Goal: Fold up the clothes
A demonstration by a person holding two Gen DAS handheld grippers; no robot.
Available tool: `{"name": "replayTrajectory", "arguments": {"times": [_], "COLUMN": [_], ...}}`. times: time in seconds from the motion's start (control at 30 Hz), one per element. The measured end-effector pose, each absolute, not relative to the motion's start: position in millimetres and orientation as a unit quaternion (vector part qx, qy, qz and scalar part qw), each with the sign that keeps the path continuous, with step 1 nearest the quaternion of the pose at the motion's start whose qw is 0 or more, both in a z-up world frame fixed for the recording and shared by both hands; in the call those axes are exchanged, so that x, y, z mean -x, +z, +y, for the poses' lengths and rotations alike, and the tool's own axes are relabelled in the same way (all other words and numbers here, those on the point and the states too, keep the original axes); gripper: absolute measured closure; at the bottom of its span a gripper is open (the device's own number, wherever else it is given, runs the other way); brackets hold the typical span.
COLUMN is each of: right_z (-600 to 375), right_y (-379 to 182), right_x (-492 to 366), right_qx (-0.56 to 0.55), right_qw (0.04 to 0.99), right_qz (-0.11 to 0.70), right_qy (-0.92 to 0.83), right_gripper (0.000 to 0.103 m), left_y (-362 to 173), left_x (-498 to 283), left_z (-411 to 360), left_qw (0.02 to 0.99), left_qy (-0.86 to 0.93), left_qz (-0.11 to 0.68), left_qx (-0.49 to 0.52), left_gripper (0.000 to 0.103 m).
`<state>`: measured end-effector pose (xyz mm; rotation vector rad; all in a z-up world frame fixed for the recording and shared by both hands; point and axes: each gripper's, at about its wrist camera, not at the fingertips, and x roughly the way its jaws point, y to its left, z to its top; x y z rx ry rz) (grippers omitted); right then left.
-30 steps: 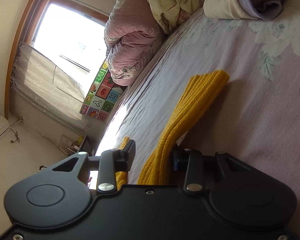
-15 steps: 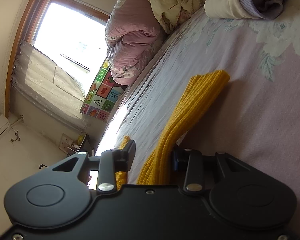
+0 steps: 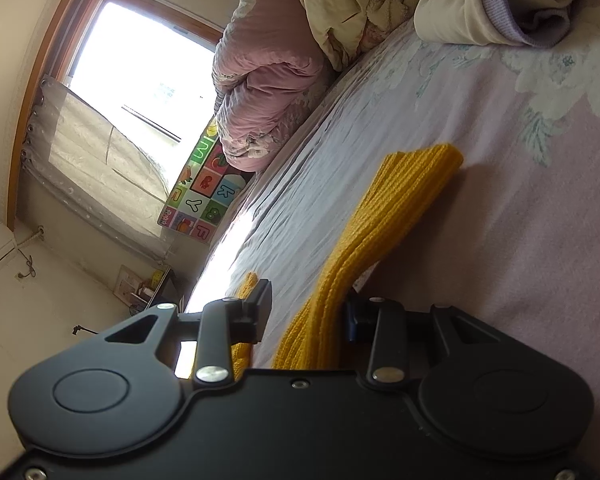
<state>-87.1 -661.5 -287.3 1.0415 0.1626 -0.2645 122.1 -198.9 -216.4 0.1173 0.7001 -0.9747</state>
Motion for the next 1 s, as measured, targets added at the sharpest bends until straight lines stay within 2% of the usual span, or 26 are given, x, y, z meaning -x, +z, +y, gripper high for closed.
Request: {"name": "replayTrajectory", "arguments": {"times": [0.13,0.23,0.37,0.47,0.5,0.53,0.7,0.77,0.83,1.0], "right_z": [-659,-657,-656,-656,-656,-656,-654,-653,-653,-656], "right_y": [-286,-285,-285,-285,-285,-285,-285,-284,-284,-277], "right_x": [86,85,85,87,87,86,83,82,82,73], "right_qx": [-0.492,-0.488,-0.491,-0.495,-0.497,-0.498,-0.497,-0.497,-0.496,-0.497], "right_qw": [0.857,0.859,0.858,0.856,0.856,0.855,0.855,0.855,0.856,0.855], "right_qz": [0.081,0.084,0.081,0.076,0.075,0.075,0.076,0.077,0.077,0.078], "right_qy": [-0.128,-0.13,-0.129,-0.124,-0.123,-0.122,-0.124,-0.125,-0.125,-0.125], "right_gripper": [0.067,0.067,0.067,0.067,0.067,0.067,0.067,0.068,0.068,0.067], "left_y": [-187,-203,-235,-237,-234,-233,-209,-228,-242,-209], "left_x": [-61,-12,14,11,8,6,21,15,14,-12], "left_z": [-237,-289,-332,-341,-340,-339,-319,-327,-328,-308], "left_qw": [0.814,0.781,0.748,0.76,0.764,0.767,0.736,0.71,0.717,0.741], "left_qy": [-0.512,-0.503,-0.47,-0.444,-0.442,-0.437,-0.485,-0.492,-0.49,-0.54], "left_qz": [0.202,0.107,0.053,0.052,0.056,0.053,0.023,0.072,0.065,0.157], "left_qx": [-0.183,-0.353,-0.465,-0.471,-0.467,-0.467,-0.472,-0.499,-0.493,-0.367], "left_gripper": [0.08,0.08,0.081,0.081,0.091,0.095,0.095,0.095,0.095,0.093]}}
